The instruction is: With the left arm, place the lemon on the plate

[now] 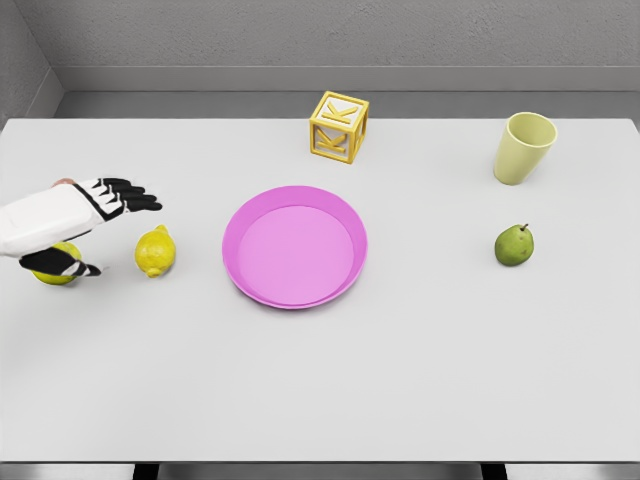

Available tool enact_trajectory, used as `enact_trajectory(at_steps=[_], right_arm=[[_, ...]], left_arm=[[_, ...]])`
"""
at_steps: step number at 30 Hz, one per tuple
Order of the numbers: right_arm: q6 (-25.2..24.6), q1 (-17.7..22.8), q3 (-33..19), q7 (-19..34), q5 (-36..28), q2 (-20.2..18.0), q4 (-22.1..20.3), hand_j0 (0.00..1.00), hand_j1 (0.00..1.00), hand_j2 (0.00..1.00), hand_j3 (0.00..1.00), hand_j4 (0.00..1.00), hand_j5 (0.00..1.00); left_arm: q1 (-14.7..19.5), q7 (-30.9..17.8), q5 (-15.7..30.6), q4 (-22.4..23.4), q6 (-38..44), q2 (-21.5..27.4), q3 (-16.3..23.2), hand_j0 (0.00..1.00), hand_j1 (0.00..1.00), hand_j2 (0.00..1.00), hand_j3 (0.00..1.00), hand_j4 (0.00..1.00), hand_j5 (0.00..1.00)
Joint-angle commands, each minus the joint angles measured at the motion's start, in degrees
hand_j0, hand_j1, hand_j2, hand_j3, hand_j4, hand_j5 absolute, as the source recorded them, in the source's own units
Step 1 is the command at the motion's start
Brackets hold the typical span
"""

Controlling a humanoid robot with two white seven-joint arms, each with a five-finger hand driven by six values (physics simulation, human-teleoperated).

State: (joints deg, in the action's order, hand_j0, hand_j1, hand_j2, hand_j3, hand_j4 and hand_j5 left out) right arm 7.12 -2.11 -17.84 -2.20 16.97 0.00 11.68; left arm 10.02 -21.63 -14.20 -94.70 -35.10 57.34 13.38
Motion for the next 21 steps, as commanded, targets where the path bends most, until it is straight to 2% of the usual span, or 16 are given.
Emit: enact_trajectory(at_steps=[1,7,10,13,21], right_arm=[[0.0,0.0,0.0,0.0,0.0,0.0,0.0,1.00,1.00,1.00,1.00,1.00,1.00],[0.0,0.0,0.0,0.0,0.0,0.0,0.0,1.00,1.00,1.00,1.00,1.00,1.00],[0.0,0.0,0.0,0.0,0.0,0.0,0.0,1.00,1.00,1.00,1.00,1.00,1.00],[0.0,0.0,0.0,0.0,0.0,0.0,0.0,1.00,1.00,1.00,1.00,1.00,1.00],[0.0,0.0,0.0,0.0,0.0,0.0,0.0,1.00,1.00,1.00,1.00,1.00,1.00]], left_arm=[[0.1,0.0,0.6,0.0,0.1,2.0,2.3,1.00,1.00,1.00,1.00,1.00,1.00],[1.6,0.0,0.0,-0.2,0.1,0.1,3.4,1.00,1.00,1.00,1.00,1.00,1.00],[3.1,0.0,-2.4,-0.1,0.1,-4.9,3.5,1.00,1.00,1.00,1.00,1.00,1.00],[4.8,0.0,-4.5,0.0,0.1,-7.7,5.4,1.00,1.00,1.00,1.00,1.00,1.00],[4.5,0.0,-6.0,0.0,0.1,-8.0,6.3,1.00,1.00,1.00,1.00,1.00,1.00]])
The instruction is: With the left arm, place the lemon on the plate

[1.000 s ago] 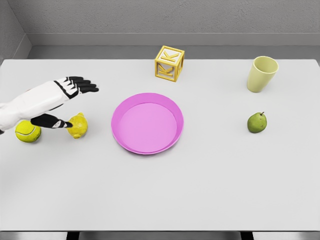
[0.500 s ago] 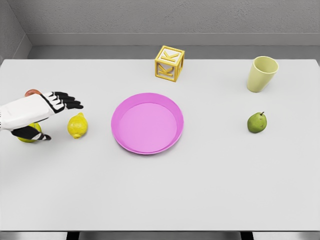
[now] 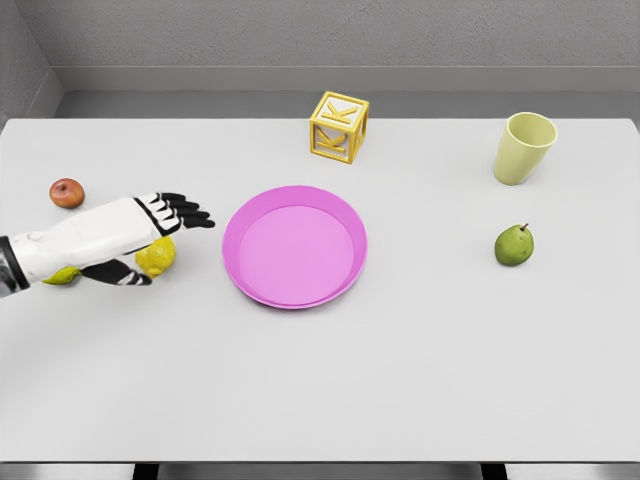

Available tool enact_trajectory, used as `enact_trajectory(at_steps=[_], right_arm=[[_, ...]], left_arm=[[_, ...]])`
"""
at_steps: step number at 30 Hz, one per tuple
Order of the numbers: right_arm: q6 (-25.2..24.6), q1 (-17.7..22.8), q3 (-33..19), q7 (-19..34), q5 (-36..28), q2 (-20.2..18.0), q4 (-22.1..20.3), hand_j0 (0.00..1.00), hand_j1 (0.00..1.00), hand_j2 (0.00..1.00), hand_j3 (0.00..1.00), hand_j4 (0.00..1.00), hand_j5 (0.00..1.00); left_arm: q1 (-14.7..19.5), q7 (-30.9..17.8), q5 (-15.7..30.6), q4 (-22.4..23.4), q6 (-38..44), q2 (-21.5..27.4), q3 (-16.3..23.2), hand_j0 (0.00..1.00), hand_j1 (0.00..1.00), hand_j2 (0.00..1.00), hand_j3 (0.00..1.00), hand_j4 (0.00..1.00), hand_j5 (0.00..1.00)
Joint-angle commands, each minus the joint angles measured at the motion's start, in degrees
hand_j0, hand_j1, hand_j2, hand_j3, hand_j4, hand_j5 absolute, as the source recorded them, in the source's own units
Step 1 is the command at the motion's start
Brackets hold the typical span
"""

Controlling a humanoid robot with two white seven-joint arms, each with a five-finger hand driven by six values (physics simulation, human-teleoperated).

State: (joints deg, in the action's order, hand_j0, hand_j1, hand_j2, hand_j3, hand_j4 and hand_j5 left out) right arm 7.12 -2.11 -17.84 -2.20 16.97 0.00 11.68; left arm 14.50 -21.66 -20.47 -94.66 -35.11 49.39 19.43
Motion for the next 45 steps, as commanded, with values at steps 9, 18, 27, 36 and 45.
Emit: enact_trajectory(at_steps=[9,18,27,36,45], right_arm=[[0.0,0.0,0.0,0.0,0.0,0.0,0.0,1.00,1.00,1.00,1.00,1.00,1.00],[0.0,0.0,0.0,0.0,0.0,0.0,0.0,1.00,1.00,1.00,1.00,1.00,1.00],[0.0,0.0,0.0,0.0,0.0,0.0,0.0,1.00,1.00,1.00,1.00,1.00,1.00],[0.0,0.0,0.0,0.0,0.0,0.0,0.0,1.00,1.00,1.00,1.00,1.00,1.00],[0.0,0.0,0.0,0.0,0.0,0.0,0.0,1.00,1.00,1.00,1.00,1.00,1.00]], left_arm=[[0.7,-2.3,-6.1,7.7,0.1,-1.9,-3.2,1.00,1.00,1.00,1.00,1.00,1.00],[0.7,-2.5,-7.0,7.7,0.1,-0.9,-1.3,1.00,1.00,1.00,1.00,1.00,1.00],[8.2,-2.1,-6.3,6.0,0.1,3.3,8.8,1.00,1.00,1.00,1.00,1.00,1.00],[8.3,-2.5,-7.4,6.5,0.1,3.6,10.3,1.00,1.00,1.00,1.00,1.00,1.00],[10.0,-2.5,-7.6,6.7,0.1,2.5,10.3,1.00,1.00,1.00,1.00,1.00,1.00]])
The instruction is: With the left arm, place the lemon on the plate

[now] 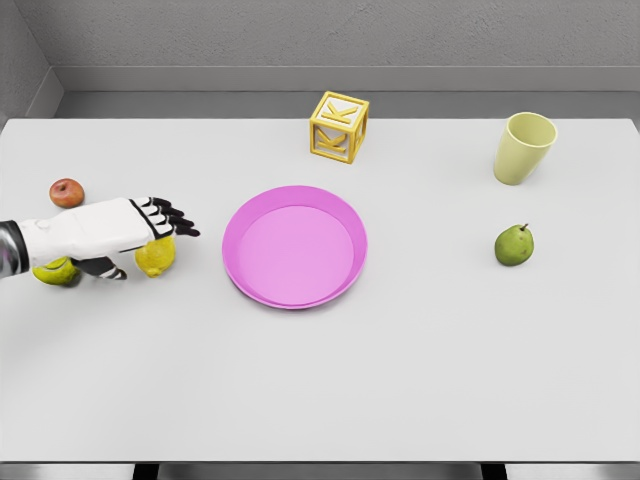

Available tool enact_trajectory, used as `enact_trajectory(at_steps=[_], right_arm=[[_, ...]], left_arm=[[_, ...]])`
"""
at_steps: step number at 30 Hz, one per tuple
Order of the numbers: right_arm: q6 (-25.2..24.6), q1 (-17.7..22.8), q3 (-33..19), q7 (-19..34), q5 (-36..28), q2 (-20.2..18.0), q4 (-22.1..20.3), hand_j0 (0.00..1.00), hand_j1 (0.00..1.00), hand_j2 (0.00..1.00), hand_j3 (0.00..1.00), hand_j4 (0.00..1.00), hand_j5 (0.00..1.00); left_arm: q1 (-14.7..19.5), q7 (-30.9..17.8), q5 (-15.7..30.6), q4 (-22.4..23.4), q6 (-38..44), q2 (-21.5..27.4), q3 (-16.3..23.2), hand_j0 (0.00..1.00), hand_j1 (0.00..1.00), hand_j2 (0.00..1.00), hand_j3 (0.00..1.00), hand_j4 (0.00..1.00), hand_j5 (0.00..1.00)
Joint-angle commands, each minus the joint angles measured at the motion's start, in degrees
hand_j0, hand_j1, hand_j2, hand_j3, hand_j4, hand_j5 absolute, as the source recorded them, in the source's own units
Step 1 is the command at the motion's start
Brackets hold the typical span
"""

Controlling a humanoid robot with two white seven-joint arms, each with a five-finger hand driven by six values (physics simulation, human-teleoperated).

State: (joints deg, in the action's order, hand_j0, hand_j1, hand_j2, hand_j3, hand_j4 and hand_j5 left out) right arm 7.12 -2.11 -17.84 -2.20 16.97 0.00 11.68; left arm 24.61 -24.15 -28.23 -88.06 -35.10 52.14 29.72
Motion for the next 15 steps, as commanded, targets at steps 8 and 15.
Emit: enact_trajectory(at_steps=[8,15], right_arm=[[0.0,0.0,0.0,0.0,0.0,0.0,0.0,1.00,1.00,1.00,1.00,1.00,1.00],[0.0,0.0,0.0,0.0,0.0,0.0,0.0,1.00,1.00,1.00,1.00,1.00,1.00]], left_arm=[[0.1,0.0,-3.0,1.4,0.1,-1.1,0.0,0.98,0.98,0.98,0.98,0.98,0.98],[0.5,0.0,-3.9,1.4,0.1,-2.8,0.2,0.94,0.94,0.94,0.94,0.94,0.94]])
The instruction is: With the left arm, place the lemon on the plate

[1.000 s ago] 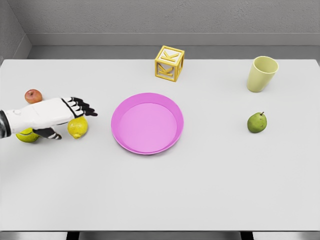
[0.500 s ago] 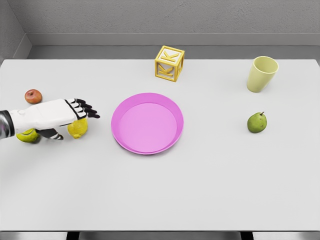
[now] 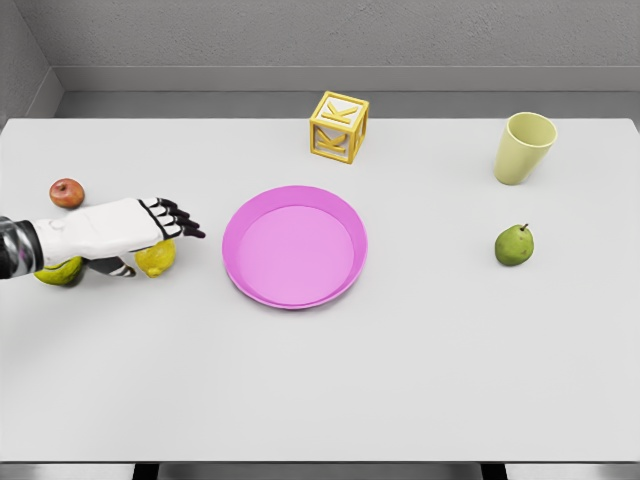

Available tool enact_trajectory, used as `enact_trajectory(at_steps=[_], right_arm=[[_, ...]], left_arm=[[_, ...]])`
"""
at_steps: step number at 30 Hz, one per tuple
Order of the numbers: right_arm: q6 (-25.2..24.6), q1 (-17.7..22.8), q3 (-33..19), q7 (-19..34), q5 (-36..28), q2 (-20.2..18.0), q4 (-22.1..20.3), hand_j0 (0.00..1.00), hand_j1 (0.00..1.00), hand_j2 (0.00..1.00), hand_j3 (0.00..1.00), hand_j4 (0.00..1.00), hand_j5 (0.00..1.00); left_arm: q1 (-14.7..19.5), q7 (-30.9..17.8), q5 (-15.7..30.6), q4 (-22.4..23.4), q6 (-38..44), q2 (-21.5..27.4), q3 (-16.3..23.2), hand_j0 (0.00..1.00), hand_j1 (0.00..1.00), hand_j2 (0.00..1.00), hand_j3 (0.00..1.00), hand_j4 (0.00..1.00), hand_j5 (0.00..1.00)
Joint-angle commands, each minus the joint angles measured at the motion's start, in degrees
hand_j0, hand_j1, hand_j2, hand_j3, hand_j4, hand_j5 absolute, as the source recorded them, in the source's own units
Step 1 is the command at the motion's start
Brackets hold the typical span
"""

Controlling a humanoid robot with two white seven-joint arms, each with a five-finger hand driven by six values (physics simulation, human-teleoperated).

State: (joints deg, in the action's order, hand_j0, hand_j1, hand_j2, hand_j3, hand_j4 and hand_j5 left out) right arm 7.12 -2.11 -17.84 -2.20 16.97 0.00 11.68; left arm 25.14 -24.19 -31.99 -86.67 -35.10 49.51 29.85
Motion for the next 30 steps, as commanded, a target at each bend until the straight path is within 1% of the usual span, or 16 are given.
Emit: enact_trajectory(at_steps=[1,4,7,8,9,11,16,25,29,30], right_arm=[[0.0,0.0,0.0,0.0,0.0,0.0,0.0,1.00,1.00,1.00,1.00,1.00,1.00],[0.0,0.0,0.0,0.0,0.0,0.0,0.0,1.00,1.00,1.00,1.00,1.00,1.00],[0.0,0.0,0.0,0.0,0.0,0.0,0.0,1.00,1.00,1.00,1.00,1.00,1.00],[0.0,0.0,0.0,0.0,0.0,0.0,0.0,1.00,1.00,1.00,1.00,1.00,1.00],[0.0,0.0,0.0,0.0,0.0,0.0,0.0,1.00,1.00,1.00,1.00,1.00,1.00],[0.0,0.0,0.0,0.0,0.0,0.0,0.0,1.00,1.00,1.00,1.00,1.00,1.00],[0.0,0.0,0.0,0.0,0.0,0.0,0.0,1.00,1.00,1.00,1.00,1.00,1.00],[0.0,0.0,0.0,0.0,0.0,0.0,0.0,1.00,1.00,1.00,1.00,1.00,1.00],[0.0,0.0,0.0,0.0,0.0,0.0,0.0,1.00,1.00,1.00,1.00,1.00,1.00],[0.0,0.0,0.0,0.0,0.0,0.0,0.0,1.00,1.00,1.00,1.00,1.00,1.00]], left_arm=[[0.0,0.0,-0.2,0.0,0.1,-0.1,0.5,0.94,0.94,0.94,0.94,0.94,0.94],[0.0,0.0,-1.0,0.1,0.1,-0.2,0.7,0.95,0.95,0.95,0.95,0.95,0.95],[0.1,-0.1,-2.4,1.2,0.1,-0.2,0.7,0.94,0.94,0.94,0.94,0.94,0.94],[0.3,-0.1,-3.1,1.2,0.1,-0.2,0.7,0.91,0.91,0.91,0.91,0.91,0.91],[0.4,-0.1,-3.8,1.2,0.1,-0.2,0.7,0.85,0.85,0.85,0.85,0.85,0.85],[0.5,-0.1,-4.6,1.2,0.1,-0.2,0.8,0.81,0.81,0.81,0.81,0.81,0.81],[0.7,-0.2,-6.1,1.2,0.1,-1.1,2.5,0.83,0.83,0.83,0.83,0.83,0.83],[0.8,-0.2,-6.8,1.4,0.1,-0.9,2.4,0.83,0.83,0.83,0.83,0.83,0.83],[1.5,-0.2,-7.6,2.7,0.1,-0.9,2.3,0.83,0.83,0.83,0.83,0.83,0.83],[1.5,-0.2,-7.7,2.6,0.1,-1.0,2.4,0.82,0.82,0.82,0.82,0.82,0.82]])
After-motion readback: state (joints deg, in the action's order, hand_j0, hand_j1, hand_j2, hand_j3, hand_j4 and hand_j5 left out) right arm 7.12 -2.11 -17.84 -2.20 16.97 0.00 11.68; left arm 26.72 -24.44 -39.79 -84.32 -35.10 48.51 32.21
